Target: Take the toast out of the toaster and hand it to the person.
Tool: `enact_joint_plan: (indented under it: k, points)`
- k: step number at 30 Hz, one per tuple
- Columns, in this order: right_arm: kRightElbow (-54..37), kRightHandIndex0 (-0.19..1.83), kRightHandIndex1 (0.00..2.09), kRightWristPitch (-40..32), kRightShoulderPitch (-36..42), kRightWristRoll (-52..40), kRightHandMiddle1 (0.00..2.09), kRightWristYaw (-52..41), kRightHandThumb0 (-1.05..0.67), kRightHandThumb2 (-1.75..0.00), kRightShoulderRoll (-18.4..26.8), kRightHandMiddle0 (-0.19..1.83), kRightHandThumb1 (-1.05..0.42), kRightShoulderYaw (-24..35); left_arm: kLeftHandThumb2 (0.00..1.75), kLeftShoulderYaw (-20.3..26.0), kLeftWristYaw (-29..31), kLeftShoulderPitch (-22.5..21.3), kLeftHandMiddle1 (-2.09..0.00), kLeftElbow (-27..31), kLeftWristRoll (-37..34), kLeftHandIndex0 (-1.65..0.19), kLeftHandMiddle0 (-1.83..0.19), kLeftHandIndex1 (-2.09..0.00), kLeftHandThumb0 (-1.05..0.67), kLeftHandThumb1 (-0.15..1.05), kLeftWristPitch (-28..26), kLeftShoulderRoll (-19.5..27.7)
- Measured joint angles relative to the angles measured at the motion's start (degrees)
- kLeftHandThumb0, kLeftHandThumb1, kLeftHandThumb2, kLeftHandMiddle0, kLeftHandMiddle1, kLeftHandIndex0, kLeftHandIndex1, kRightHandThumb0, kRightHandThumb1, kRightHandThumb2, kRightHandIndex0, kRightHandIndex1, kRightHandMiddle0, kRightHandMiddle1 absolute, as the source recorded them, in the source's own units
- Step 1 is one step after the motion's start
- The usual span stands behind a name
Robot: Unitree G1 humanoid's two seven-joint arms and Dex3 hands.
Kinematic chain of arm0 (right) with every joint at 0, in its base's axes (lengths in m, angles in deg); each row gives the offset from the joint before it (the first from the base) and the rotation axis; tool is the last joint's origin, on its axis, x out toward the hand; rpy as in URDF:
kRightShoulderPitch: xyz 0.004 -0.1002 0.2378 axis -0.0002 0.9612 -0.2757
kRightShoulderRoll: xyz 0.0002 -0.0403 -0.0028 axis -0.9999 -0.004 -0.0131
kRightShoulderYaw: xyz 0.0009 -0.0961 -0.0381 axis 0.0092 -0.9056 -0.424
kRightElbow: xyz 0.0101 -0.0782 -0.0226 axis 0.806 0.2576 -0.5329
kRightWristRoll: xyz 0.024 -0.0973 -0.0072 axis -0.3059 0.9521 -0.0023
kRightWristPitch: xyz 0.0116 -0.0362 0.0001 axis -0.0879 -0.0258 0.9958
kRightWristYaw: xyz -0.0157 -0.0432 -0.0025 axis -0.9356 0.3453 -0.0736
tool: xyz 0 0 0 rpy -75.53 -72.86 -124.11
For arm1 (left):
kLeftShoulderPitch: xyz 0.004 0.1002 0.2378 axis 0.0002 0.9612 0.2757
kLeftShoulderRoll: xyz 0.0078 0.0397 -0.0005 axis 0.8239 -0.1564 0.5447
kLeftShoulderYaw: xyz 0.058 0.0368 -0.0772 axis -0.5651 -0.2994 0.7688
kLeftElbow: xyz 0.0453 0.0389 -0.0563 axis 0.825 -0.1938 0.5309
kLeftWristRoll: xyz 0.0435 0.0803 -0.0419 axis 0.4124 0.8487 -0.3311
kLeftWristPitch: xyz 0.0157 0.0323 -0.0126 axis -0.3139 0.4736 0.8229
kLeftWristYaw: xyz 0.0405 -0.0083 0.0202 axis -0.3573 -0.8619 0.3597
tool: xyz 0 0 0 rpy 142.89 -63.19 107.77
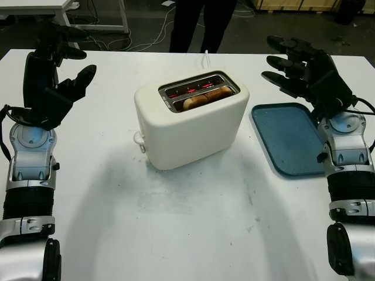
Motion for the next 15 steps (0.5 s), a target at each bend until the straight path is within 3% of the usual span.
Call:
enact_joint_plan:
  k: [15]
  points:
    - [0.0, 0.64, 0.05, 0.3, 0.0, -0.2, 0.01, 0.0, -0.44, -0.03, 0.0, 0.59, -0.92, 0.2, 0.32, 0.2, 0.0, 1.1, -1.38, 5.1, 0.0, -0.11, -0.08, -1.19, -1.05, 0.92, -4.4, -0.3]
